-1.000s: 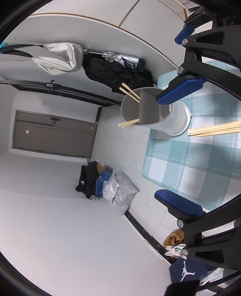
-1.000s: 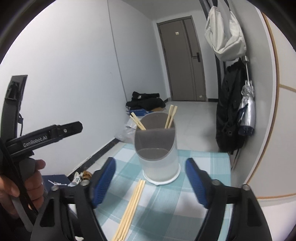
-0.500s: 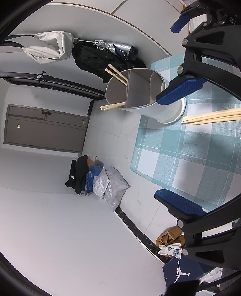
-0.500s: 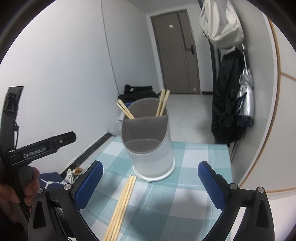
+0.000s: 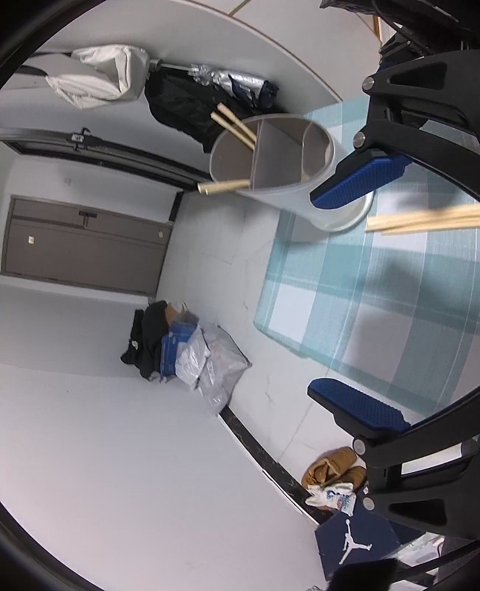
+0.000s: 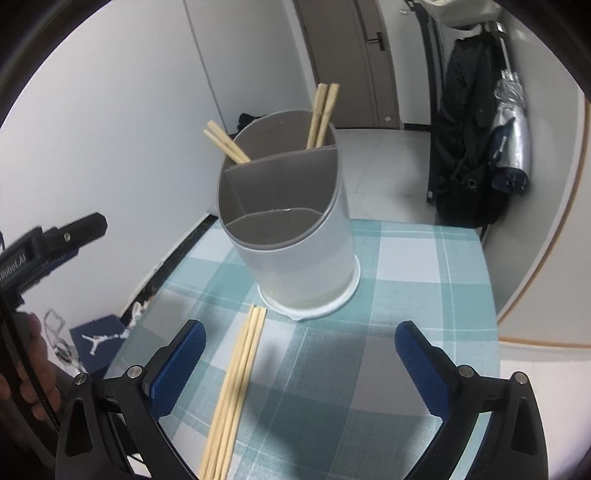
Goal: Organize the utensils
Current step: 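Move the right gripper down toward the loose chopsticks beside the caddy, then close the right gripper on one wooden chopstick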
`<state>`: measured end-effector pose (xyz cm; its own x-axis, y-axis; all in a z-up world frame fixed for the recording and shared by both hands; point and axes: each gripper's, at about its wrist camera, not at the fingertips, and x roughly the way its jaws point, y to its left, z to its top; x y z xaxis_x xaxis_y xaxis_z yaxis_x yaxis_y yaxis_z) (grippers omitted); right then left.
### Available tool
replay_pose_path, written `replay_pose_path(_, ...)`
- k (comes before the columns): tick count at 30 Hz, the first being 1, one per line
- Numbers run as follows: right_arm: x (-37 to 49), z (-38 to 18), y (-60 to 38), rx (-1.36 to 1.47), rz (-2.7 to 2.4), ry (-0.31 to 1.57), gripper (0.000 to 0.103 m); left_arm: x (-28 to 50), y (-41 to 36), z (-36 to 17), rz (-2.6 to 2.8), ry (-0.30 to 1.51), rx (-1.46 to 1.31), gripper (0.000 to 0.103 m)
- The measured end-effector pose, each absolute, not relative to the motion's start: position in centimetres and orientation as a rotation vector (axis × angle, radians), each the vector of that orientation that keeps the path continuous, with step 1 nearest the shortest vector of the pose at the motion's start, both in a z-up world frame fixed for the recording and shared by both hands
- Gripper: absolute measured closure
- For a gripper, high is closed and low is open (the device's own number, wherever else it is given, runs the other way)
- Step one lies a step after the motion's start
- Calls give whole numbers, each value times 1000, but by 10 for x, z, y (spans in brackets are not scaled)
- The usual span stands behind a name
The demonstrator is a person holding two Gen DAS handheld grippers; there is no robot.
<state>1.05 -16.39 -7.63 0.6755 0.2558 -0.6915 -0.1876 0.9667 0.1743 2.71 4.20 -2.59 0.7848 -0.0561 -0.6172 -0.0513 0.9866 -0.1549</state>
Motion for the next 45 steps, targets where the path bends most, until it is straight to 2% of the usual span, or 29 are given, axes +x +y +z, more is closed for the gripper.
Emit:
replay_pose_path(20, 49, -126, -116, -79, 262, 998, 2, 37, 63, -31, 29, 700, -236, 12)
replay_pose_path(22, 55, -130, -116, -73, 263, 1034, 10, 39, 64, -31, 29, 705, -235, 12)
replay_pose_path(26, 60, -134, -109, -103, 274, 1055, 15, 40, 69, -30, 38, 710, -248, 12)
replay_pose_path(31, 64, -136, -99, -145, 267, 1067, 41, 43, 73, -34, 29, 743, -270, 12)
replay_pose_path(36, 69, -137, -98, -105, 267, 1094, 44, 44, 76, -36, 25, 755, -275, 12)
replay_pose_path(37, 70, -138, -96, -102, 272, 1105, 54, 45, 76, -37, 27, 757, -274, 12)
replay_pose_path(38, 70, -139, -94, -115, 268, 1118, 56, 45, 77, -37, 27, 761, -277, 12)
replay_pose_path(40, 69, -137, -91, -128, 281, 1113, 69, 45, 79, -37, 25, 766, -292, 12)
replay_pose_path(45, 65, -136, -89, -132, 312, 1132, 91, 45, 80, -37, 20, 769, -302, 12)
